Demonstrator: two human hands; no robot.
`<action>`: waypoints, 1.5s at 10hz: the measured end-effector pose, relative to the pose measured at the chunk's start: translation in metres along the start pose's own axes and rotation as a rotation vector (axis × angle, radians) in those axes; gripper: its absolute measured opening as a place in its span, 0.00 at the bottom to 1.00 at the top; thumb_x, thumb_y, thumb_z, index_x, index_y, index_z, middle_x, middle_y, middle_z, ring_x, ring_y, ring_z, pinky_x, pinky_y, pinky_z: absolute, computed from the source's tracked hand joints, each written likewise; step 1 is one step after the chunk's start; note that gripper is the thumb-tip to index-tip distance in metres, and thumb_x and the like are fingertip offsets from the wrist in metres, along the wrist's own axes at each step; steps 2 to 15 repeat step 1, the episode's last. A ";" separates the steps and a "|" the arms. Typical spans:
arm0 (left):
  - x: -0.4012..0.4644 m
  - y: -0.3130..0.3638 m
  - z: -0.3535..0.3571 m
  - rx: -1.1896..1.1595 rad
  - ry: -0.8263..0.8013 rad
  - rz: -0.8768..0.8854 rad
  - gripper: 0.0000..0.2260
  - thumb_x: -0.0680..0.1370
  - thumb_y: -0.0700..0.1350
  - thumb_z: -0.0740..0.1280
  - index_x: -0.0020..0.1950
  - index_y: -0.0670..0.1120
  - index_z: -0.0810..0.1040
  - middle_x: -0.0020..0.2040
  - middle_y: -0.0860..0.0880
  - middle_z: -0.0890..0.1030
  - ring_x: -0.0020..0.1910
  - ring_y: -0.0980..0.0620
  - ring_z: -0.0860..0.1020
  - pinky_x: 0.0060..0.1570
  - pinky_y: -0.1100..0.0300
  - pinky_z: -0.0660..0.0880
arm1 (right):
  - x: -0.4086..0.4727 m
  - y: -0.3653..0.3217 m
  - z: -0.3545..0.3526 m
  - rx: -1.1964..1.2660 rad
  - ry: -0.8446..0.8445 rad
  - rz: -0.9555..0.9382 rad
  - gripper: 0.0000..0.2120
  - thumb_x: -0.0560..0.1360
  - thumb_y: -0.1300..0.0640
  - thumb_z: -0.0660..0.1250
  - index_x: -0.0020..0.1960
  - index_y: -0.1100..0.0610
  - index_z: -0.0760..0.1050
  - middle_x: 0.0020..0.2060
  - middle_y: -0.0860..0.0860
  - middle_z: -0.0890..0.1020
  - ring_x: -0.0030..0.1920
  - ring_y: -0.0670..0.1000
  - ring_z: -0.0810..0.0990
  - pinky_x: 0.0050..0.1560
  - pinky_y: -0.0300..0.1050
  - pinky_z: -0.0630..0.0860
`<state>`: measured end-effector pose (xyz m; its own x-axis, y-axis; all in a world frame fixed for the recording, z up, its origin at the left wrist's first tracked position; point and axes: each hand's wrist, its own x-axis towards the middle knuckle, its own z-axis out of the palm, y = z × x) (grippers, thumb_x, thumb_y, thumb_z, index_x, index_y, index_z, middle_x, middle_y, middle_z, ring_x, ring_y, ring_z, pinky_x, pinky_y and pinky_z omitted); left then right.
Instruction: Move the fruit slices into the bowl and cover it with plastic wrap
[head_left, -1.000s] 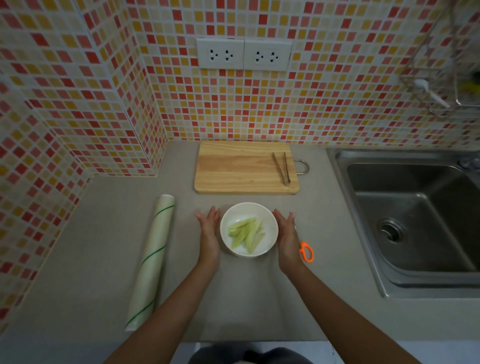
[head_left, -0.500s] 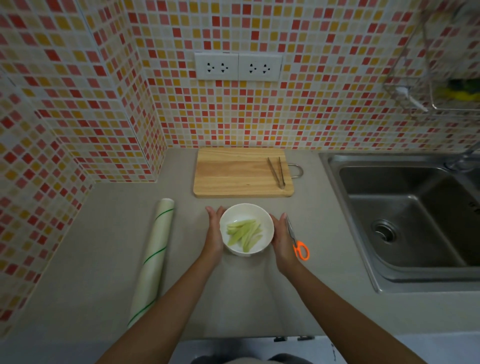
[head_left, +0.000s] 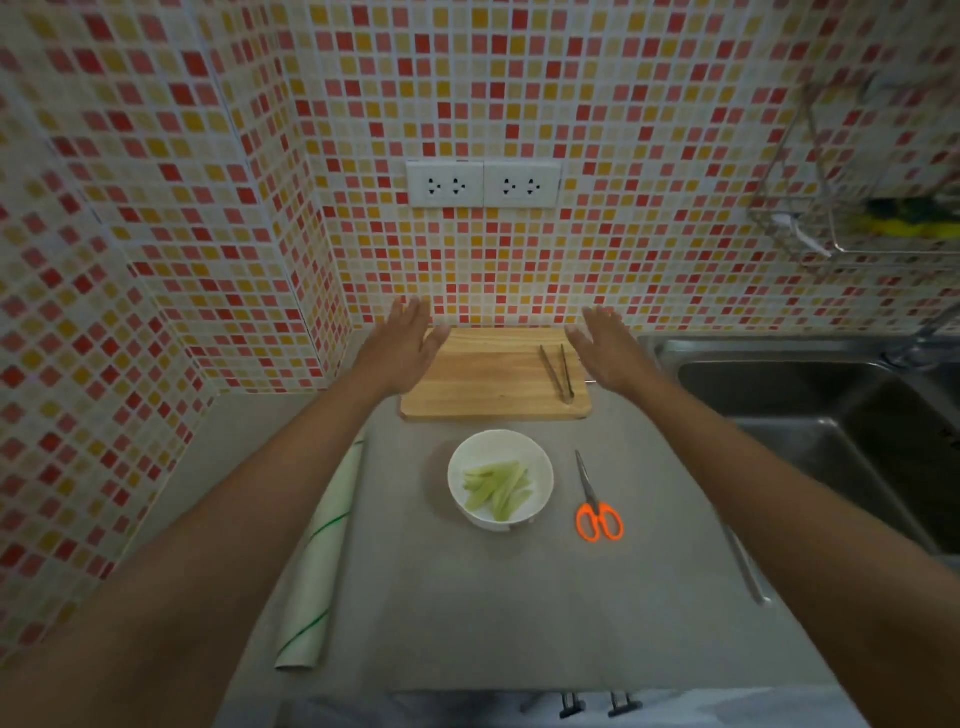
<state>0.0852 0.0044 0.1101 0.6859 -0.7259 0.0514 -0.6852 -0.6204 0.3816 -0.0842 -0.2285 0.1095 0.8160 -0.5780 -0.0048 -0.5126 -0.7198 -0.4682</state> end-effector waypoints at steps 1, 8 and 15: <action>0.020 0.018 -0.037 0.180 -0.065 0.053 0.32 0.81 0.61 0.45 0.79 0.43 0.45 0.80 0.44 0.46 0.79 0.44 0.42 0.76 0.43 0.47 | 0.021 -0.023 -0.027 -0.170 -0.052 -0.041 0.32 0.81 0.41 0.47 0.78 0.59 0.47 0.78 0.57 0.48 0.78 0.57 0.43 0.76 0.57 0.48; 0.020 0.018 -0.037 0.180 -0.065 0.053 0.32 0.81 0.61 0.45 0.79 0.43 0.45 0.80 0.44 0.46 0.79 0.44 0.42 0.76 0.43 0.47 | 0.021 -0.023 -0.027 -0.170 -0.052 -0.041 0.32 0.81 0.41 0.47 0.78 0.59 0.47 0.78 0.57 0.48 0.78 0.57 0.43 0.76 0.57 0.48; 0.020 0.018 -0.037 0.180 -0.065 0.053 0.32 0.81 0.61 0.45 0.79 0.43 0.45 0.80 0.44 0.46 0.79 0.44 0.42 0.76 0.43 0.47 | 0.021 -0.023 -0.027 -0.170 -0.052 -0.041 0.32 0.81 0.41 0.47 0.78 0.59 0.47 0.78 0.57 0.48 0.78 0.57 0.43 0.76 0.57 0.48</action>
